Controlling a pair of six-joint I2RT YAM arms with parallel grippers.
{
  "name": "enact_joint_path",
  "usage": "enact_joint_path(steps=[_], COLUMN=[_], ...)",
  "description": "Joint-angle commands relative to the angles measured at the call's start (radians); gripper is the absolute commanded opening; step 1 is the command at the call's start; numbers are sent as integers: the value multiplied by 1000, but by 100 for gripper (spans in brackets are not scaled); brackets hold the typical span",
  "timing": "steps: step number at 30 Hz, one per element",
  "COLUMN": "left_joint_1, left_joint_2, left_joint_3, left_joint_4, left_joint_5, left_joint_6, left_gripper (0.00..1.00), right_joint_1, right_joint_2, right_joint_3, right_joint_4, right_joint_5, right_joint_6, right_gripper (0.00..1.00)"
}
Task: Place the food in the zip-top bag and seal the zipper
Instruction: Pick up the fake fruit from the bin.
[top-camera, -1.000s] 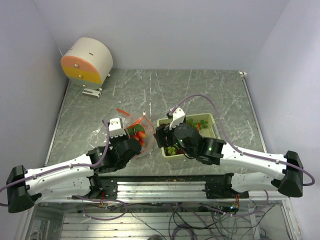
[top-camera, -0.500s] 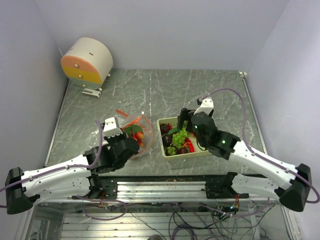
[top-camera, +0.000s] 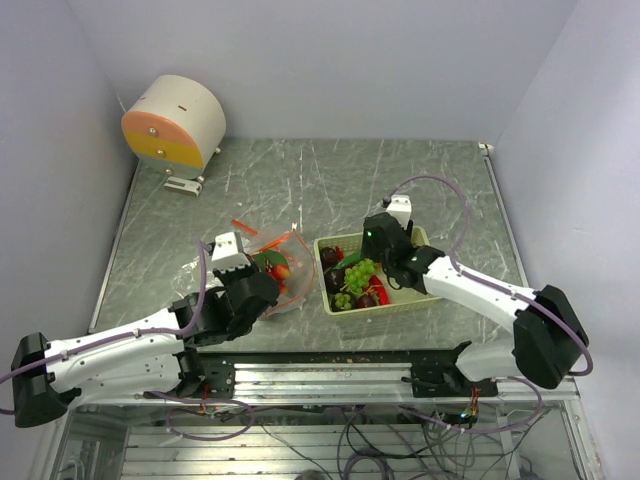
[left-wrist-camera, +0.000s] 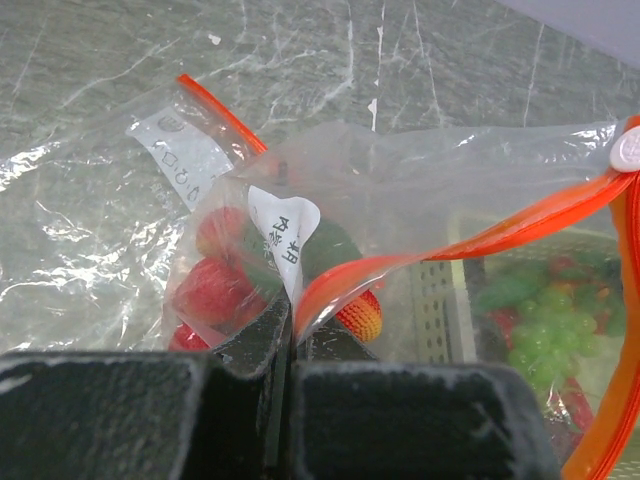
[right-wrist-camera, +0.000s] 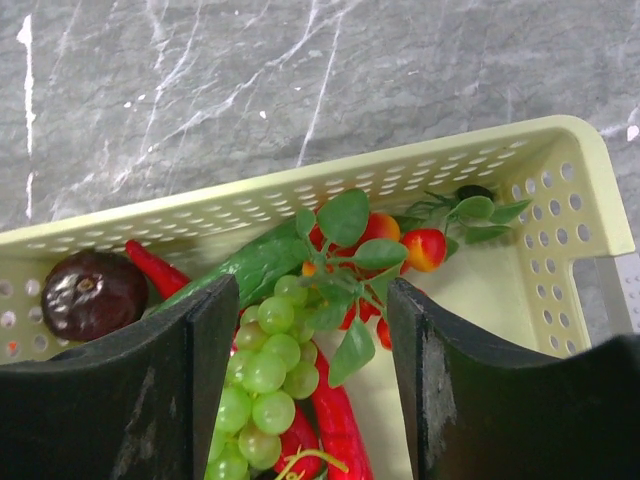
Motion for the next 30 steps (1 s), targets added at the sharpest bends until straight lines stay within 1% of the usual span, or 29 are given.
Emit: enact_joint_path(steps=[1,2,4,7,8,9,11,16,20,23,26,27,30], left_joint_1=[-2,-3,-3,-3,-2,-3,-3,-3,-2,-2,-3,-3,-2], left_joint_2=[-26,-32,-39,-41,-44,-47,-56,-72,-71,-75,-83,-82,-74], left_joint_3=[-14,-19,-23,-14,-13,-13,-19,-28,-18,-13,-10,-8,-4], left_joint_4=[76,83,89,62,52,49,48,53,25,12,6,6,7], left_joint_5=[12,15,18,10,8,7,7,12,6,7,8,8,11], left_joint_6=[30,34,38,30,27,26,24,25,15,14,12,12,12], left_gripper=[7,7,7,7,7,7,7,7,7,7,7,7,7], right_joint_1=[-32,-35,-38,-38,-38,-38,-37,-38,-36,-28,-9,-5,16], right_joint_2=[55,71,101,137,146,154,162,148,75,-37,-173,-212,-315], right_joint_3=[-4,0,11,22,25,28,33,39,55,65,64,65,69], right_joint_4=[63,67,70,56,50,42,27,5,-49,-75,-58,-49,-31], right_joint_5=[-9,-10,-7,12,19,31,45,63,62,10,-102,-185,-353], right_joint_6=[-10,-9,-4,8,14,18,28,39,44,18,-41,-62,-111], right_gripper=[59,58,51,50,48,43,28,0,0,0,0,0,0])
